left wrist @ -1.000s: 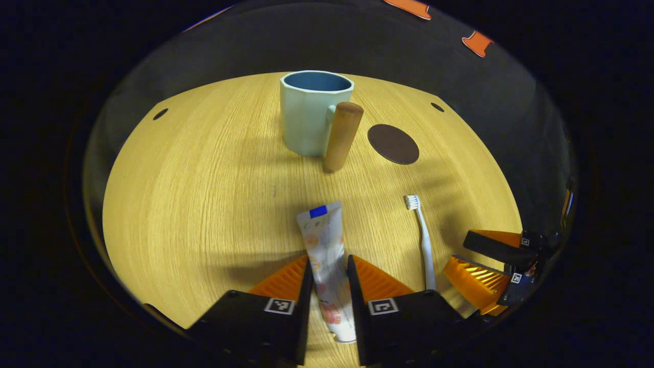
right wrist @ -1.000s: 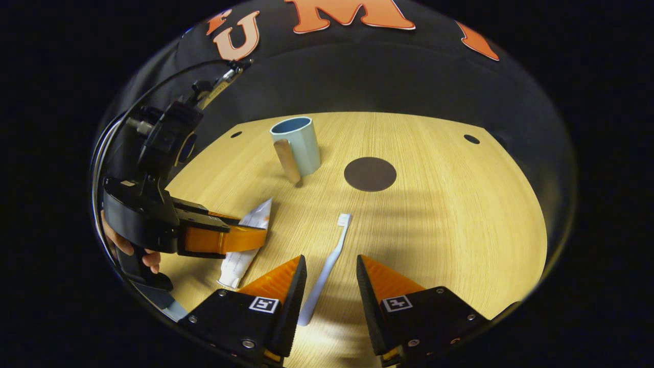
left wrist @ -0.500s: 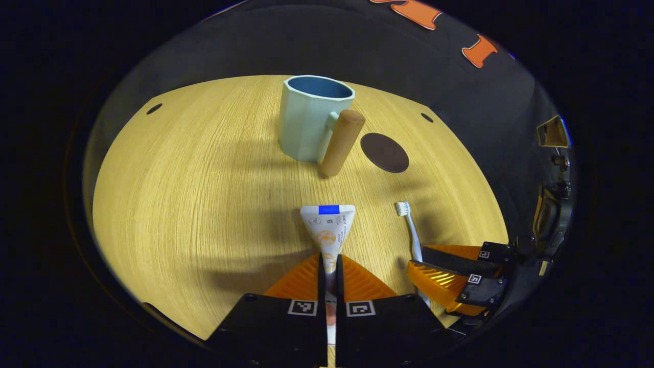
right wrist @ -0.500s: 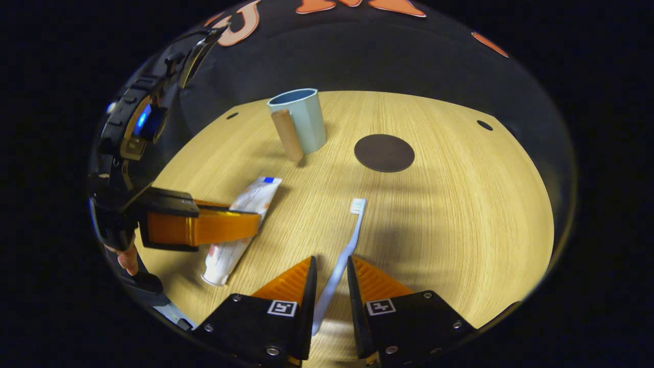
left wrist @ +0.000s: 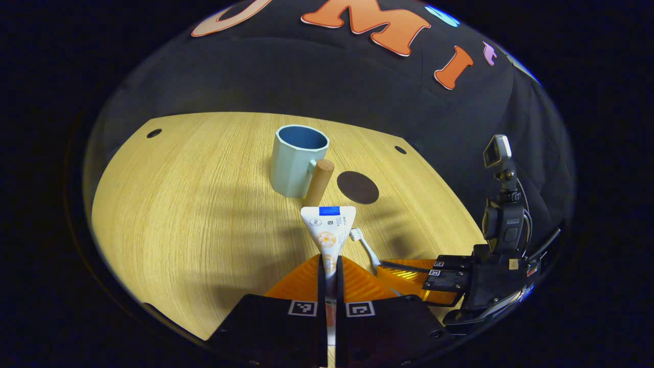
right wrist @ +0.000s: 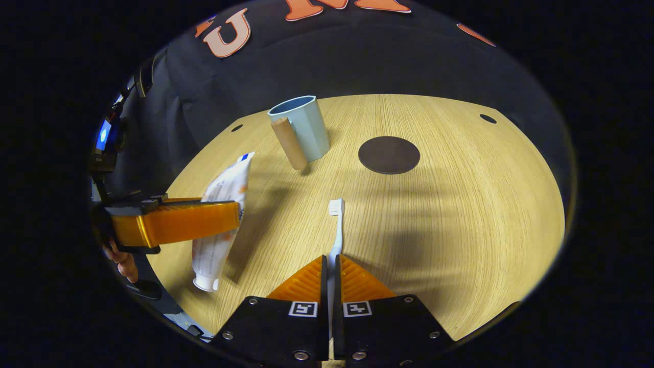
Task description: Put the toothbrush and toothpaste on the desktop into the cup, then pick up the cup and place it on the coaster on the desktop.
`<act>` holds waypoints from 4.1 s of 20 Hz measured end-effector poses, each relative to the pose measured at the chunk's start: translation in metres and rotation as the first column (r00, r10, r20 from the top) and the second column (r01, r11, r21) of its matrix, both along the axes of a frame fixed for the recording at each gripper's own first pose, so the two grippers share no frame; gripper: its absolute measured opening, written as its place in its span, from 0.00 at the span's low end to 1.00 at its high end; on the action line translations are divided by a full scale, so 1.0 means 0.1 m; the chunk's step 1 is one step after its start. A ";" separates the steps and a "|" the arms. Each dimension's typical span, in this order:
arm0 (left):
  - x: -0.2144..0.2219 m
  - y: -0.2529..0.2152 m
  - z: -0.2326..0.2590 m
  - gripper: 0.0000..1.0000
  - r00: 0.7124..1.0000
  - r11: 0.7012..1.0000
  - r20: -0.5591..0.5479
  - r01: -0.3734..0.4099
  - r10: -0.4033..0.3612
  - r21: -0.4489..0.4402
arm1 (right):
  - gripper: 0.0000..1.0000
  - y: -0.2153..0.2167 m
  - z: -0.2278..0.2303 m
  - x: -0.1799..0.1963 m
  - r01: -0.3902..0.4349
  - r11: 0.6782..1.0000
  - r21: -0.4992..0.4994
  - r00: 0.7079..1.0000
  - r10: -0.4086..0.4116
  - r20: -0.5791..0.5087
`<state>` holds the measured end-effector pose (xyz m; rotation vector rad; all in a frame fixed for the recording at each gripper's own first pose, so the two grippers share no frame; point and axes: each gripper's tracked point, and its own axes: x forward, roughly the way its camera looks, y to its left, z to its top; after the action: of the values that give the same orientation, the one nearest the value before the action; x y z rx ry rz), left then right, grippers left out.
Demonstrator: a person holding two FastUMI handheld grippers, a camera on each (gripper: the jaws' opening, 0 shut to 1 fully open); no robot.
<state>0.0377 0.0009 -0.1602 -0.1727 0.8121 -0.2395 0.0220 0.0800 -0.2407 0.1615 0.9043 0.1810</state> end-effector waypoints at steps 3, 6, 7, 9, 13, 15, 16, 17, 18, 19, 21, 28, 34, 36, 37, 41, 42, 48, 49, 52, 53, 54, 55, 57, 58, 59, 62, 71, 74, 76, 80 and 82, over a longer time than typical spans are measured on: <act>0.06 -0.03 0.13 0.06 0.998 1.000 0.060 -0.002 0.003 -0.015 | 0.04 -0.04 -0.01 -0.02 -0.001 1.000 0.028 1.000 0.000 0.021; 0.18 0.01 0.26 0.06 0.991 0.999 0.136 -0.016 0.020 -0.029 | 0.04 -0.07 0.06 -0.03 0.001 0.998 0.070 0.998 -0.005 0.059; 0.23 0.01 0.30 0.06 0.986 0.999 0.165 -0.019 0.025 -0.038 | 0.04 -0.10 0.08 -0.04 0.005 0.996 0.084 0.997 -0.012 0.076; 0.37 0.04 0.41 0.06 0.972 0.998 0.230 -0.028 0.041 -0.057 | 0.04 -0.14 0.13 -0.06 0.010 0.993 0.115 0.994 -0.023 0.111; 0.70 0.05 0.57 0.06 0.941 0.995 0.334 -0.026 0.057 -0.098 | 0.04 -0.26 0.33 -0.04 0.035 0.987 0.159 0.970 -0.071 0.233; 0.76 0.06 0.59 0.06 0.930 0.994 0.365 -0.010 0.049 -0.108 | 0.04 -0.27 0.43 -0.14 0.034 0.984 0.175 0.952 -0.085 0.295; 0.79 0.09 0.62 0.06 0.924 0.993 0.379 -0.005 0.048 -0.114 | 0.04 -0.27 0.43 -0.17 0.030 0.983 0.182 0.947 -0.087 0.311; 0.82 0.10 0.64 0.06 0.918 0.993 0.394 -0.004 0.051 -0.119 | 0.04 -0.30 0.47 -0.23 0.031 0.983 0.178 0.941 -0.089 0.326; 0.85 0.10 0.65 0.06 0.912 0.993 0.407 0.000 0.049 -0.119 | 0.04 -0.33 0.50 -0.26 0.035 0.985 0.168 0.934 -0.092 0.345; 0.89 0.11 0.67 0.06 0.905 0.993 0.423 0.000 0.052 -0.120 | 0.04 -0.35 0.52 -0.29 0.036 0.986 0.160 0.927 -0.093 0.363; 1.01 0.14 0.70 0.06 0.887 0.993 0.459 -0.006 0.060 -0.119 | 0.04 -0.39 0.59 -0.34 0.029 0.986 0.164 0.915 -0.092 0.392; 1.67 0.33 0.90 0.05 0.793 0.989 0.593 -0.077 0.137 -0.125 | 0.04 -0.50 0.87 -0.41 0.005 0.983 0.183 0.859 -0.098 0.503; 2.12 0.48 0.68 0.05 0.764 0.989 0.628 -0.088 0.146 -0.122 | 0.04 -0.56 1.03 -0.01 0.017 0.986 0.164 0.808 -0.110 0.579; 2.18 0.50 0.57 0.06 0.769 0.987 0.619 -0.090 0.156 -0.136 | 0.04 -0.51 1.12 0.17 0.019 0.985 0.170 0.798 -0.117 0.591; 2.20 0.52 0.50 0.06 0.773 0.985 0.614 -0.090 0.161 -0.146 | 0.04 -0.51 1.14 0.19 0.021 0.985 0.174 0.789 -0.123 0.602; 2.25 0.52 0.33 0.06 0.780 0.984 0.603 -0.087 0.165 -0.157 | 0.04 -0.53 1.21 0.36 0.027 0.982 0.185 0.767 -0.139 0.626; 2.26 0.52 0.30 0.06 0.779 0.984 0.605 -0.087 0.165 -0.156 | 0.04 -0.55 1.22 0.42 0.033 0.982 0.186 0.762 -0.145 0.631; 2.25 0.61 0.11 0.08 0.792 0.981 0.583 -0.113 0.184 -0.155 | 0.04 -0.48 1.33 0.68 0.023 0.981 0.193 0.720 -0.151 0.678; 2.20 0.61 0.07 0.10 0.799 0.981 0.573 -0.112 0.184 -0.158 | 0.04 -0.46 1.34 0.72 0.021 0.981 0.195 0.717 -0.150 0.681; 2.09 0.59 -0.01 0.12 0.821 0.980 0.542 -0.101 0.178 -0.169 | 0.04 -0.38 1.36 0.88 0.009 0.977 0.215 0.711 -0.157 0.685; 2.04 0.57 -0.09 0.14 0.839 0.982 0.518 -0.095 0.168 -0.164 | 0.04 -0.35 1.36 0.92 0.006 0.977 0.215 0.710 -0.156 0.686; 1.98 0.57 -0.13 0.16 0.847 0.983 0.507 -0.093 0.162 -0.160 | 0.04 -0.32 1.36 0.98 0.002 0.977 0.213 0.709 -0.152 0.689; 1.95 0.55 -0.16 0.22 0.850 0.984 0.503 -0.091 0.158 -0.156 | 0.04 -0.28 1.36 1.02 -0.001 0.977 0.212 0.706 -0.149 0.692; 1.88 0.59 -0.08 0.33 0.845 0.983 0.510 -0.091 0.160 -0.159 | 0.04 -0.23 1.39 1.11 -0.004 0.976 0.216 0.699 -0.151 0.699; 1.83 0.58 -0.05 0.46 0.846 0.983 0.510 -0.082 0.156 -0.166 | 0.04 -0.23 1.40 1.15 -0.004 0.975 0.222 0.694 -0.157 0.703; 1.79 0.58 -0.03 0.53 0.847 0.983 0.510 -0.072 0.150 -0.169 | 0.04 -0.21 1.43 1.19 -0.007 0.974 0.228 0.687 -0.161 0.708; 1.63 0.70 0.05 0.83 0.837 0.988 0.529 -0.085 0.140 -0.127 | 0.04 -0.22 1.53 1.33 -0.007 0.970 0.244 0.651 -0.181 0.737; 1.21 1.21 0.37 0.95 0.777 0.974 0.589 -0.200 0.222 -0.104 | 0.04 -0.09 1.65 1.63 -0.029 0.946 0.324 0.537 -0.258 0.803; 1.16 1.32 0.35 0.95 0.768 0.968 0.591 -0.225 0.246 -0.111 | 0.04 -0.02 1.53 1.69 -0.026 0.951 0.309 0.537 -0.248 0.807; 1.13 1.37 0.30 0.95 0.770 0.964 0.582 -0.236 0.262 -0.121 | 0.04 0.04 1.47 1.70 -0.030 0.950 0.310 0.545 -0.245 0.802; 1.10 1.41 0.13 0.95 0.786 0.959 0.551 -0.249 0.280 -0.131 | 0.05 0.11 1.35 1.73 -0.038 0.955 0.294 0.554 -0.224 0.801; 1.10 1.42 0.06 0.95 0.791 0.959 0.543 -0.254 0.282 -0.129 | 0.07 0.19 1.25 1.70 -0.056 0.958 0.281 0.576 -0.199 0.793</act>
<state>0.1477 0.1424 -0.1539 -0.2479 0.1880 -0.0301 0.1923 0.0991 -0.1161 0.3427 -0.0857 0.2750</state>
